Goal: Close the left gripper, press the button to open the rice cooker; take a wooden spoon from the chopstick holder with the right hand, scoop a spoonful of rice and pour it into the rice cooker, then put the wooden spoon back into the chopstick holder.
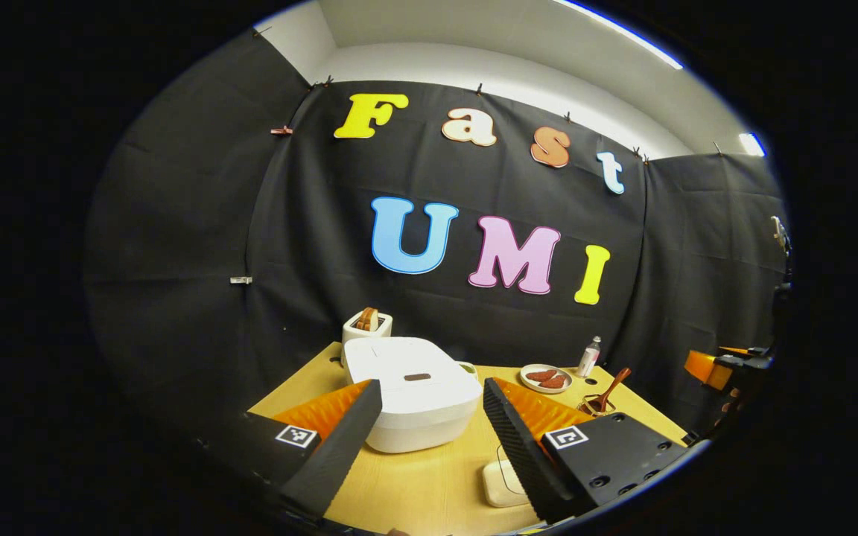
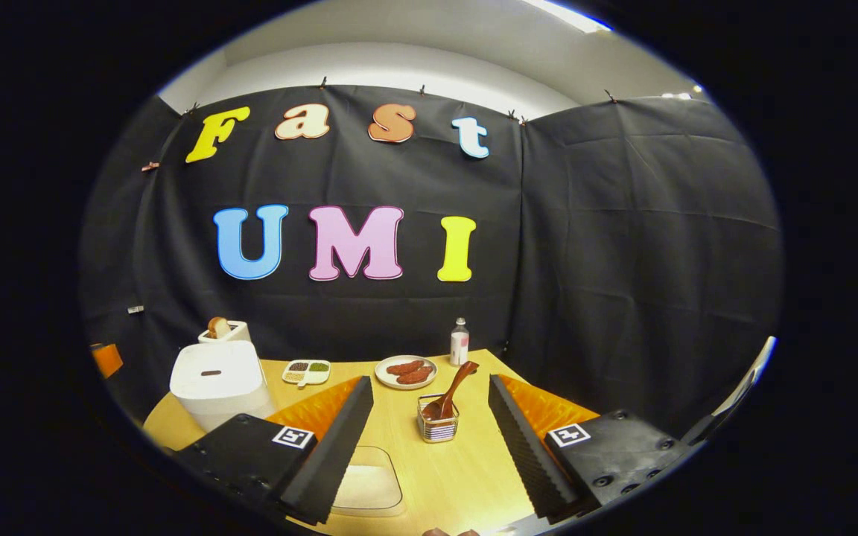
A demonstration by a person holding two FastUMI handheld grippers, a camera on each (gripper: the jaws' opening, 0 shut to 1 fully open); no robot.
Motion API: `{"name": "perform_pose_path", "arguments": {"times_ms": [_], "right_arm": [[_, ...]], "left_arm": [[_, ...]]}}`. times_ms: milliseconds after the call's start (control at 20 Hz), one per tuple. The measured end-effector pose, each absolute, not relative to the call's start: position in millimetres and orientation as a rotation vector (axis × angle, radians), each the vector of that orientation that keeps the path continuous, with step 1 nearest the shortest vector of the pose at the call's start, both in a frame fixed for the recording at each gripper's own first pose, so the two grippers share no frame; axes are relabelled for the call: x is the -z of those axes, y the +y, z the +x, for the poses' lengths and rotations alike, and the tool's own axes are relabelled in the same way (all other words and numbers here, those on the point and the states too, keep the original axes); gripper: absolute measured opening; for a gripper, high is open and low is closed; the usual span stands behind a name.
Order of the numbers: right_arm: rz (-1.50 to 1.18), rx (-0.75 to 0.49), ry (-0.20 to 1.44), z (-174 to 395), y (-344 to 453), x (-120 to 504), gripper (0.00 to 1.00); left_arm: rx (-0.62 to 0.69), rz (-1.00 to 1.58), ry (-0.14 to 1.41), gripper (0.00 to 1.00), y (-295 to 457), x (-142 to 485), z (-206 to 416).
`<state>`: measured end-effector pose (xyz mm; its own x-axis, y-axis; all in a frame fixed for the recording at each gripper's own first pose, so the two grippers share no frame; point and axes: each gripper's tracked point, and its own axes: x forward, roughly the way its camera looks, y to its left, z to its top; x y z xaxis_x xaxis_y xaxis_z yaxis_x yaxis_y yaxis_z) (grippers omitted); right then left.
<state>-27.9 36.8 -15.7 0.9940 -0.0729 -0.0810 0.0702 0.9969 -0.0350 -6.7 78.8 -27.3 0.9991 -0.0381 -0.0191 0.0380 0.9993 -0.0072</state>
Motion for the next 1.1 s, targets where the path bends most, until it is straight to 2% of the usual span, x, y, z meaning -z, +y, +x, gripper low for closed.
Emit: {"name": "perform_pose_path", "arguments": {"times_ms": [200,550,1100], "right_arm": [[-0.035,0.074,0.064,-29,39,18,0.98],[-0.03,0.007,0.047,-9,46,18,0.98],[-0.005,-0.049,0.058,31,41,29,0.98]], "left_arm": [[0.051,0.048,0.005,0.95,76,20,-8],[0.047,0.054,0.021,0.95,55,22,5],[-0.031,0.1,0.018,0.95,54,6,59]]}}
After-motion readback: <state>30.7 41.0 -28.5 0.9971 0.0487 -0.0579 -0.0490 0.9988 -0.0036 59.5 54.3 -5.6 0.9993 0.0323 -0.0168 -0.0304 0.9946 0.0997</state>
